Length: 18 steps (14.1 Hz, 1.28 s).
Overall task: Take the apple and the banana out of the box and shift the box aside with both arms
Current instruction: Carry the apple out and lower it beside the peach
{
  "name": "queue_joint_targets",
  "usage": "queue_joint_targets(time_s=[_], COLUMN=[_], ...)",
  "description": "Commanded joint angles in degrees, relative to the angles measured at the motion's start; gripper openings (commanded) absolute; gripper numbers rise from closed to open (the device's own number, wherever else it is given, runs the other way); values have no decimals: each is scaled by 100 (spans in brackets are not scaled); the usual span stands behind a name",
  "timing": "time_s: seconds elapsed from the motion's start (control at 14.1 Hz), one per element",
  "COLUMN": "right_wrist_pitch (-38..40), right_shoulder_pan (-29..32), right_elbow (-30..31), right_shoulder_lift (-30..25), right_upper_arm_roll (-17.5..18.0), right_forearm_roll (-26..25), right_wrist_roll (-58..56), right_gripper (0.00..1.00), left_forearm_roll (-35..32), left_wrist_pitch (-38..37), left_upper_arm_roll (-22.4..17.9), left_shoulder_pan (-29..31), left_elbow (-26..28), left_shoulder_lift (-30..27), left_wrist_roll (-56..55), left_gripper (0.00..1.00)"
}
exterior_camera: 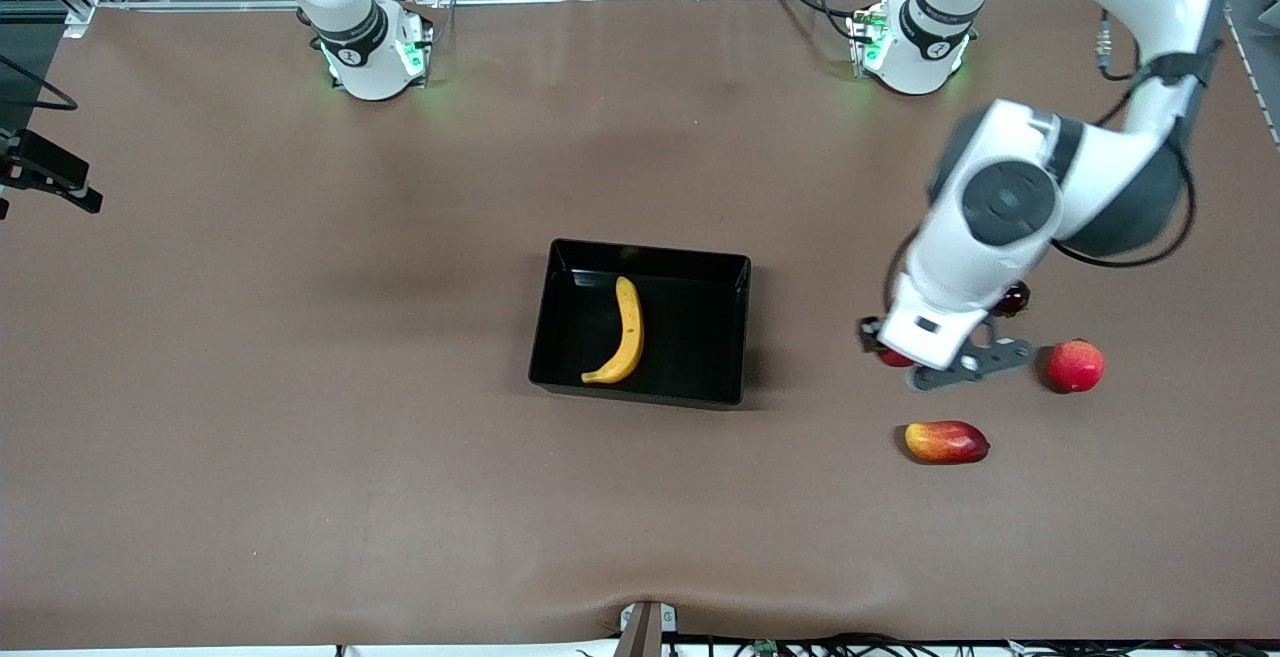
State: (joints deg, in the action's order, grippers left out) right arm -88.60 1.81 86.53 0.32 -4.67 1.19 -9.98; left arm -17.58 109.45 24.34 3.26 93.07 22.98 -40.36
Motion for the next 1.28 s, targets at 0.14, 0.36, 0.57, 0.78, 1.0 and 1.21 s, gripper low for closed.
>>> queue_joint_targets(time_s=[0.14,0.36,0.57,0.78,1.0,1.21], right_wrist_pitch=[53,53,62,62,54,71], right_shoulder_pan=[-22,-22,-22,-49,-40,-40], right_elbow=[-58,-58,-58,-58,-58,-49], right_shoulder_lift=[4,12,12,30,30,232], right_upper_arm_roll=[-17,-17,-8,-17,-8,-17], right_forearm_roll=[13,13,13,13,13,13], right_wrist_roll=[-4,-4,-4,-4,-13,-39], right_gripper=[100,100,100,100,100,100], left_forearm_roll=[-376,-772,-948,-1177,-1169,-1073], left_wrist_pitch=[1145,1964,2360,2423,2467,2371], left_upper_arm_roll=[62,53,18,18,27,166], left_shoulder_pan=[928,1359,1502,1651,1660,1599], left_elbow=[1395,1898,1881,1680,1565,1556], left_shoulder_lift=[-23,205,575,759,778,218], left_wrist_roll=[283,283,283,274,266,195], left_gripper=[0,0,0,17,100,100])
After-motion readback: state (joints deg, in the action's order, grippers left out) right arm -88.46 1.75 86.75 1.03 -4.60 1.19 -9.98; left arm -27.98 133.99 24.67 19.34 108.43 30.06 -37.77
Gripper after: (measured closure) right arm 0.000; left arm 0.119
